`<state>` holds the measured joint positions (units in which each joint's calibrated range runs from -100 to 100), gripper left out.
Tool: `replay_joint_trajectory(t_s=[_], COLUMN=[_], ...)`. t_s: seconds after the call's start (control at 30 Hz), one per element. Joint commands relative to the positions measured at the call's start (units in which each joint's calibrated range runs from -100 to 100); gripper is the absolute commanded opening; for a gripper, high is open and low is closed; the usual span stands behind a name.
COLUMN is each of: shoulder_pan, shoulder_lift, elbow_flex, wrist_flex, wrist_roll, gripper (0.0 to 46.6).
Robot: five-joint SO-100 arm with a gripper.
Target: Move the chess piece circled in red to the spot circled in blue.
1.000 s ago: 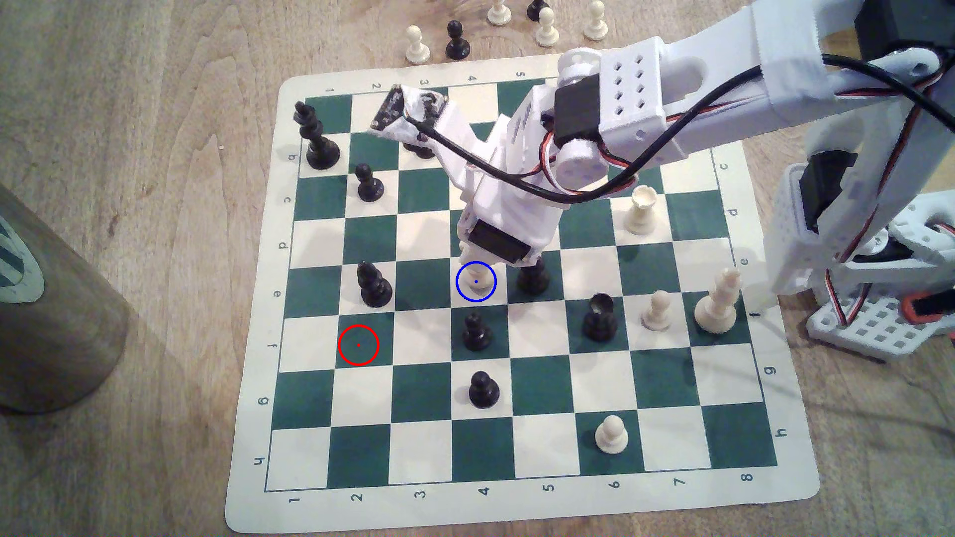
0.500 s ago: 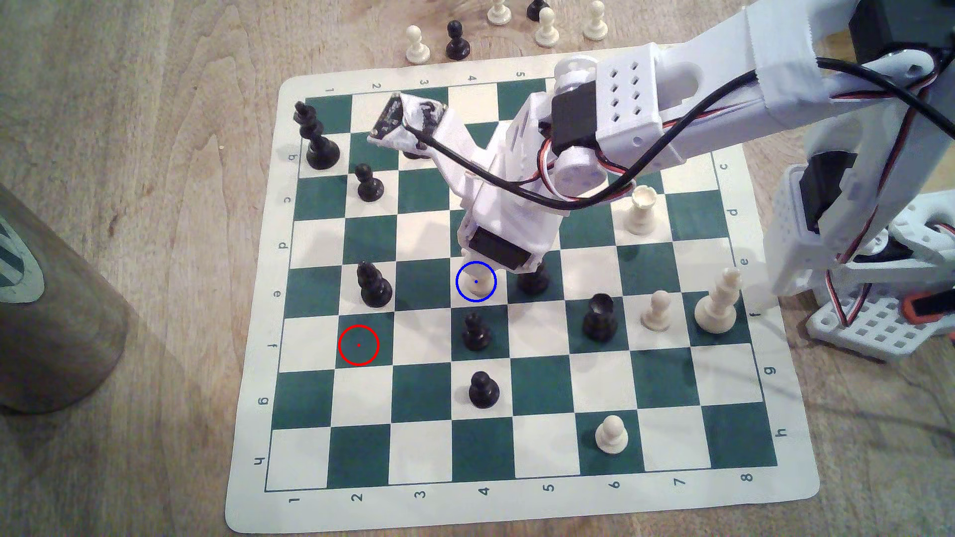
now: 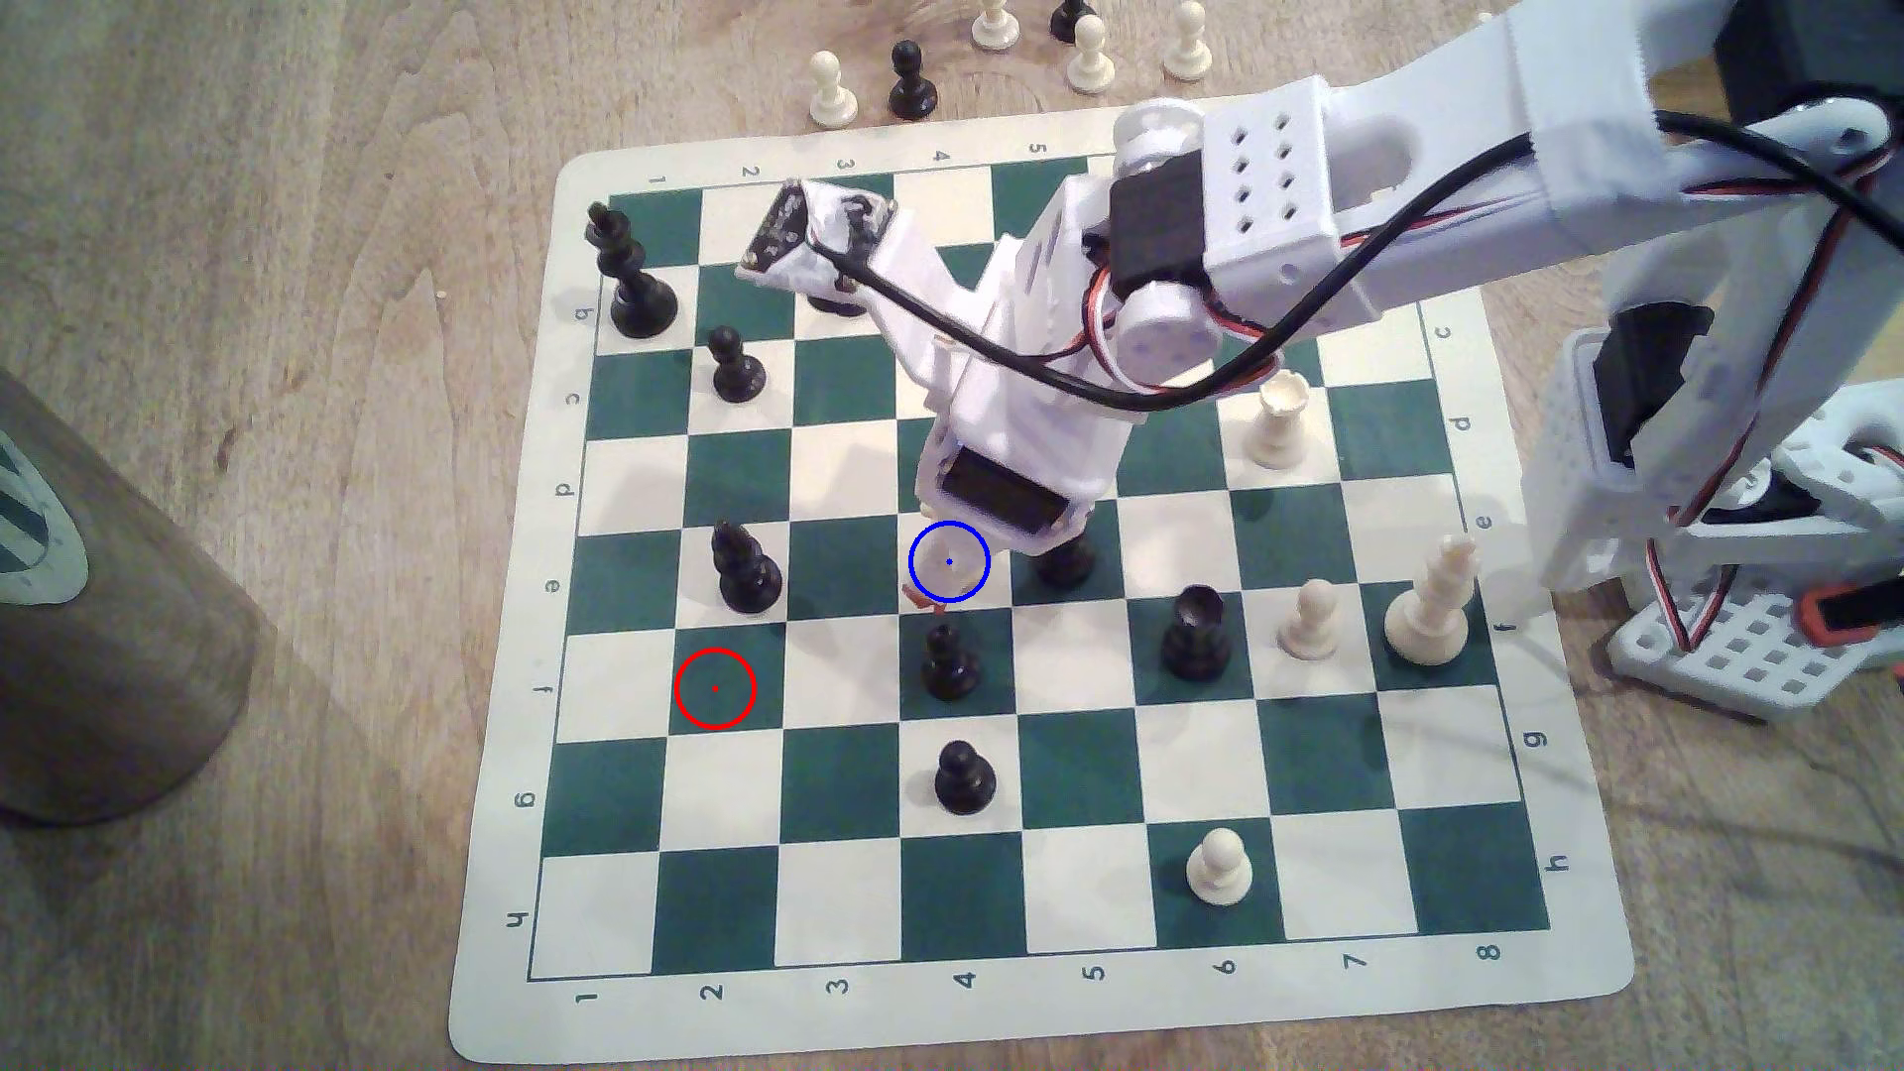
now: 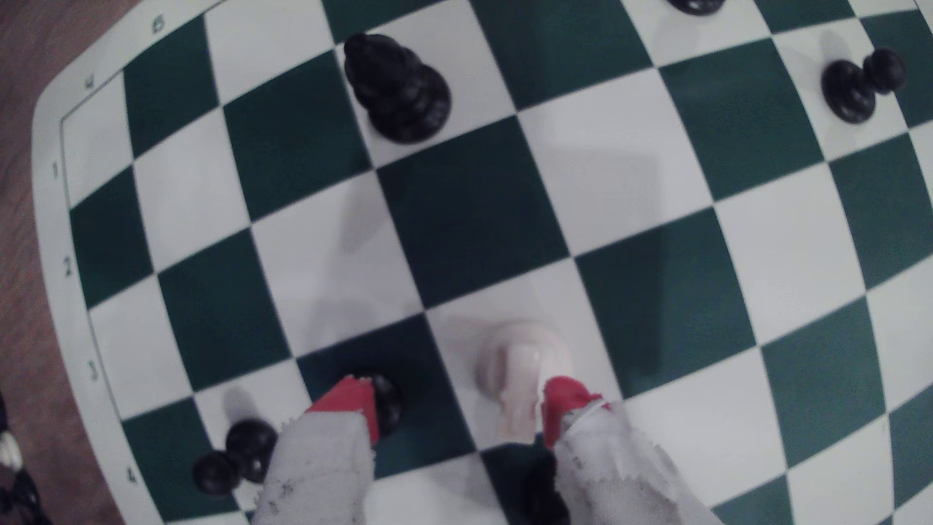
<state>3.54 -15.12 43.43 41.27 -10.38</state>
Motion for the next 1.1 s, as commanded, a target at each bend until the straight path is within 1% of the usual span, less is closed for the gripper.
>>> replay_joint_trajectory(t_s=[0.0,0.13,0.17,0.27,0.33,0.4,0.43,0.47,0.5,0.57,0.6,0.7,0.73,0.77,0.83,0.9,1.0,1.03,1.07], shoulder_pan=[-0.37,-1.0,-1.62,-3.42,-5.53,-6.86,-7.49,-8.74,-9.29,-9.99,-10.07,-9.68,-9.6,-9.52,-9.29,-8.27,-6.71,-5.53,-5.22], shoulder_lift=[-7.88,-12.04,-14.93,-20.95,-27.58,-32.58,-35.64,-41.92,-45.23,-49.99,-54.15,-60.68,-63.14,-68.83,-74.43,-79.95,-80.29,-79.78,-79.61], elbow_flex=[-4.08,-3.44,-2.81,-1.09,1.18,3.17,4.44,7.53,9.25,11.88,14.33,18.59,20.22,24.39,29.19,33.91,36.45,39.17,40.53], wrist_flex=[3.36,7.13,9.26,12.78,16.55,19.17,20.4,21.71,22.2,23.26,23.18,21.71,20.64,17.28,13.19,7.95,0.33,-7.53,-11.38], wrist_roll=[0.83,2.3,2.64,2.78,2.78,2.93,3.08,3.13,3.27,3.57,3.57,3.57,3.57,3.66,4.59,4.93,4.54,4.54,4.54], gripper=[19.5,20.2,20.2,20.6,20.7,22.1,21.6,16.8,14.7,11.9,8.3,3.5,3.0,1.7,0.2,0.2,0.2,0.2,0.2])
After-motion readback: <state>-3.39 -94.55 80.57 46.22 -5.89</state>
